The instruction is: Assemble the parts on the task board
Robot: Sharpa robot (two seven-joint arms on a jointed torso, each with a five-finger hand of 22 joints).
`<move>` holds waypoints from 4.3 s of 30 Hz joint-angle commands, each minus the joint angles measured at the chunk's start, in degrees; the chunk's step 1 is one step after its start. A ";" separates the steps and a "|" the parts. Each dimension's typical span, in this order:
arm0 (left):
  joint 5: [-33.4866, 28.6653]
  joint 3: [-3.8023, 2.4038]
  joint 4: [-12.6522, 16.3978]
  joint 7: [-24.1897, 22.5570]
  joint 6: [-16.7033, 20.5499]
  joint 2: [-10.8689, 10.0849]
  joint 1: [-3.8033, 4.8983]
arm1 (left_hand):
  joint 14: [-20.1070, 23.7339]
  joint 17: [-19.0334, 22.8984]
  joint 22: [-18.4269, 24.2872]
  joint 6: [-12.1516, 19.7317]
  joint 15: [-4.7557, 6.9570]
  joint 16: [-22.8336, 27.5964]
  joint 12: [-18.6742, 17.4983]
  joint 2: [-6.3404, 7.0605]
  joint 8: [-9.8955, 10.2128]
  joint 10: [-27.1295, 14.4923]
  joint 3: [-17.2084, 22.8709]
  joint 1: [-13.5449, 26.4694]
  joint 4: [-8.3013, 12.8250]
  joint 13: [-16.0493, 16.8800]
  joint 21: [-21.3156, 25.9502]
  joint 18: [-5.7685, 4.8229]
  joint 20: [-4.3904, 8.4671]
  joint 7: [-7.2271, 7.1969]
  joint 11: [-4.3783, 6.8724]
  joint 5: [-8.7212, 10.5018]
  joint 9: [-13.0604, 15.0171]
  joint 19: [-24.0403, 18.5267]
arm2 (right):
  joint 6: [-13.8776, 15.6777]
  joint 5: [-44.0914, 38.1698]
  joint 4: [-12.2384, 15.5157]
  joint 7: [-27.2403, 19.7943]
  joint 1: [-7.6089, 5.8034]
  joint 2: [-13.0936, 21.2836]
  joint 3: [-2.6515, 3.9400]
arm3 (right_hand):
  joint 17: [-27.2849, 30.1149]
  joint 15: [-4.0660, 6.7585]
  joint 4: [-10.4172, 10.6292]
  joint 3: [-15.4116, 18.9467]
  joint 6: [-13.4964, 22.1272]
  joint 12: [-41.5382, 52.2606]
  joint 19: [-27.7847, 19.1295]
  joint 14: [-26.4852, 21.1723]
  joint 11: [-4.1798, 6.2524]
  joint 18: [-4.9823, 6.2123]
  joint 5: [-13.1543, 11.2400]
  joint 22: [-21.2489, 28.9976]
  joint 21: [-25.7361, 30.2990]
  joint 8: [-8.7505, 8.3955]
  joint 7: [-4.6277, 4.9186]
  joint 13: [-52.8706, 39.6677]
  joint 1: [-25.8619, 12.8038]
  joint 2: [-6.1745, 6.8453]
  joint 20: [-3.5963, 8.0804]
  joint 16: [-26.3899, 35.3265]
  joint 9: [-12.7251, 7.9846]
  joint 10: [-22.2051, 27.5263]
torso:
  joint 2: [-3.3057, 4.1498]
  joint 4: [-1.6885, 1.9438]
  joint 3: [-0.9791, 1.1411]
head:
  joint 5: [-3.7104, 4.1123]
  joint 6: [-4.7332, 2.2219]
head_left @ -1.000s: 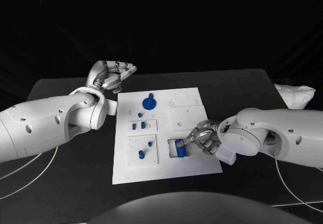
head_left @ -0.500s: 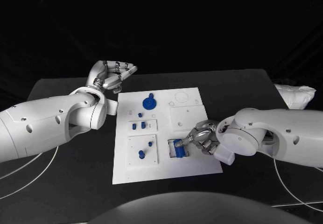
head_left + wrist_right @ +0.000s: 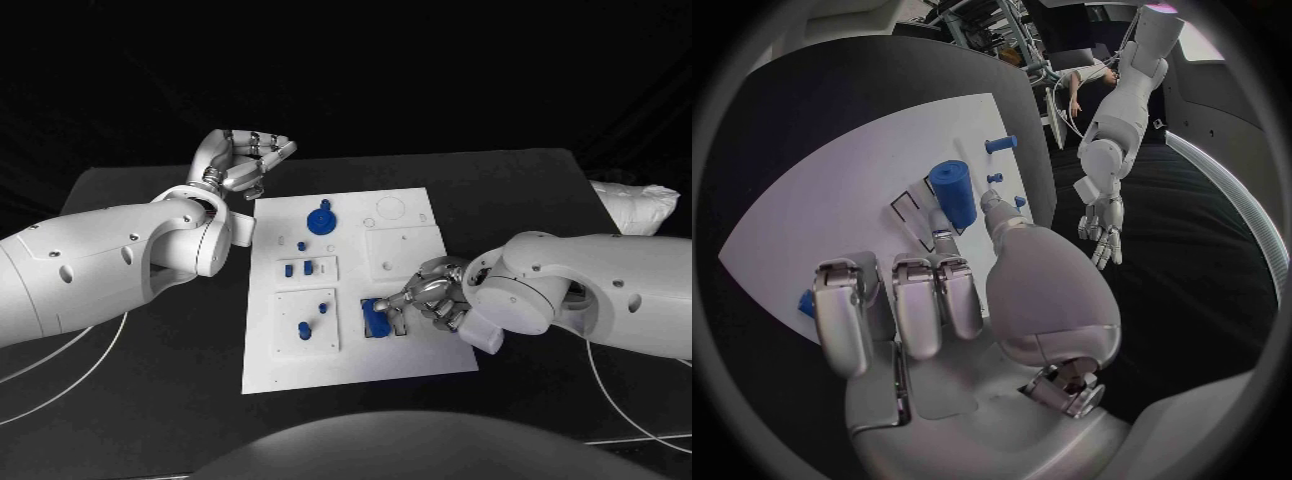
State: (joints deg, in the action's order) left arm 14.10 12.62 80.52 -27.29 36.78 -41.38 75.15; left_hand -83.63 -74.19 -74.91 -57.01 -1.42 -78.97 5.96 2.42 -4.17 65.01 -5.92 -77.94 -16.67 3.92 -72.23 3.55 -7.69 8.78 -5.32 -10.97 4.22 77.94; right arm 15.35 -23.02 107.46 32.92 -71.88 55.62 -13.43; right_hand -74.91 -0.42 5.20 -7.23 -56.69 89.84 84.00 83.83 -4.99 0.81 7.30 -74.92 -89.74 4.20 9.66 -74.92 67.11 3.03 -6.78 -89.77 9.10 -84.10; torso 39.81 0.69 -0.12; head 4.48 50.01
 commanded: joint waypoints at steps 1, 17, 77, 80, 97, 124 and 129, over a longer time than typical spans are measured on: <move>0.19 -0.04 0.10 -0.22 -0.91 0.14 0.01 | 0.29 0.06 -8.28 0.25 -0.06 0.35 -0.38 -0.69 0.33 -0.10 -0.20 -0.04 -0.06 -0.03 0.21 0.61 0.15 0.05 -0.17 -0.25 -0.10 -0.05 | -0.62 -1.34 0.00 0.19 0.05 -0.18 -0.05 | -15.09 -0.41 0.02 0.34 0.45 0.16 6.00 6.17 -0.43 -0.81 -0.31 -15.08 -0.26 -0.01 -0.11 -15.08 -0.76 -0.01 -0.23 -0.23 -0.11 -5.90 | -0.03 0.01 0.00 | 0.03 -0.01; 0.19 -0.04 0.07 -0.17 -1.19 0.09 0.01 | 0.31 0.11 -8.29 0.28 -0.05 0.39 -0.38 -0.78 0.32 -0.07 -0.26 -0.11 -0.05 -0.03 0.22 0.61 0.15 0.05 -0.16 -0.27 -0.10 -0.02 | 1.72 -6.13 1.10 -1.71 0.04 0.96 -0.05 | -15.09 1.51 2.35 3.78 -3.69 0.16 5.84 6.17 1.66 -0.74 -2.61 -14.98 0.00 6.65 -2.54 -15.08 -1.11 -1.32 1.34 -0.23 4.52 -5.90 | 0.03 -0.09 0.05 | 0.05 -0.01; 0.38 -0.04 -0.19 0.06 -1.90 0.44 0.00 | 0.31 0.13 -8.29 0.29 -0.05 0.41 -0.39 -0.96 0.30 -0.08 -0.30 -0.26 -0.04 -0.04 0.30 0.62 0.15 0.04 -0.16 -0.30 -0.09 -0.02 | -12.56 -12.69 0.61 3.10 0.26 -0.36 -0.08 | -15.09 5.22 8.74 14.58 9.55 0.16 5.72 6.17 6.28 -0.69 -4.39 -14.91 0.22 42.15 -7.54 -15.08 3.05 -8.62 5.02 -0.23 48.03 -5.90 | -0.07 -0.07 0.01 | 0.42 -0.01; 0.39 -0.04 -0.21 0.06 -1.90 0.44 0.00 | 0.31 0.13 -8.29 0.29 -0.05 0.41 -0.39 -0.96 0.30 -0.08 -0.30 -0.26 -0.04 -0.04 0.30 0.62 0.15 0.04 -0.16 -0.30 -0.09 -0.02 | -12.28 -13.11 0.42 3.13 0.31 -0.63 -0.08 | -15.09 5.29 8.30 14.22 9.44 0.16 5.76 6.17 6.39 -0.71 -4.37 -14.94 0.15 42.08 -7.66 -15.08 3.89 -9.12 5.09 -0.23 48.30 -5.90 | 0.03 0.01 0.04 | 0.45 -0.01; 0.39 -0.04 -0.11 0.10 -1.99 0.35 0.00 | 0.31 0.13 -8.29 0.30 -0.05 0.41 -0.41 -1.06 0.29 -0.10 -0.33 -0.34 -0.04 -0.04 0.34 0.62 0.15 0.04 -0.16 -0.32 -0.09 -0.02 | -11.36 -15.19 -0.88 2.80 0.38 -2.11 -0.07 | -15.09 5.54 6.31 12.31 8.95 0.16 5.84 6.17 6.78 -0.74 -4.24 -14.98 0.02 41.16 -8.09 -15.08 7.17 -11.15 5.35 -0.23 49.16 -5.90 | -0.01 -0.02 0.01 | 0.49 -0.01; 0.47 -0.03 -0.16 0.26 -2.19 0.32 0.00 | 0.30 0.11 -8.28 0.30 -0.05 0.40 -0.41 -1.10 0.29 -0.11 -0.36 -0.37 -0.04 -0.04 0.37 0.62 0.15 0.04 -0.17 -0.33 -0.09 -0.02 | -4.12 -14.00 2.02 -4.26 -0.05 1.48 -0.06 | -15.09 5.53 5.66 15.31 7.41 0.16 5.66 6.17 6.65 -0.66 -4.28 -14.88 0.31 40.44 -7.92 -15.08 5.20 -6.07 5.38 -0.23 50.92 -5.90 | 0.00 -0.03 0.02 | 0.56 -0.01; 0.47 -0.03 -0.26 0.31 -2.29 0.43 0.00 | 0.32 0.18 -8.29 0.29 -0.05 0.45 -0.42 -1.13 0.27 -0.11 -0.39 -0.39 -0.04 -0.04 0.39 0.62 0.15 0.04 -0.17 -0.33 -0.09 -0.02 | -0.52 -13.43 4.44 -7.84 -2.12 5.44 -0.06 | -15.09 5.19 6.33 15.13 8.92 0.16 5.96 6.17 5.99 -0.80 -2.00 -15.05 -0.19 35.34 -7.10 -15.08 4.94 -7.29 5.30 -0.23 48.28 -5.90 | -0.01 -0.01 -0.01 | 1.06 -0.01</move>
State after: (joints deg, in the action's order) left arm 14.29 12.63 80.22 -26.79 35.44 -41.10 75.15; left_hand -83.63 -74.07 -74.90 -57.01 -1.42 -78.75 5.76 1.89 -4.17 65.01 -5.92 -78.47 -16.67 3.92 -72.23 3.55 -7.69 8.79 -5.31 -10.97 4.20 77.94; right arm 10.60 -36.97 111.30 29.68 -73.66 60.42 -13.50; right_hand -74.91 4.96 11.28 7.93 -47.92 89.85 84.00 84.06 1.60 0.81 4.90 -74.90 -89.74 40.35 2.45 -74.99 72.01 -3.83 -1.65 -89.77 57.88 -84.18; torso 39.81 0.65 -0.10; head 5.22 50.01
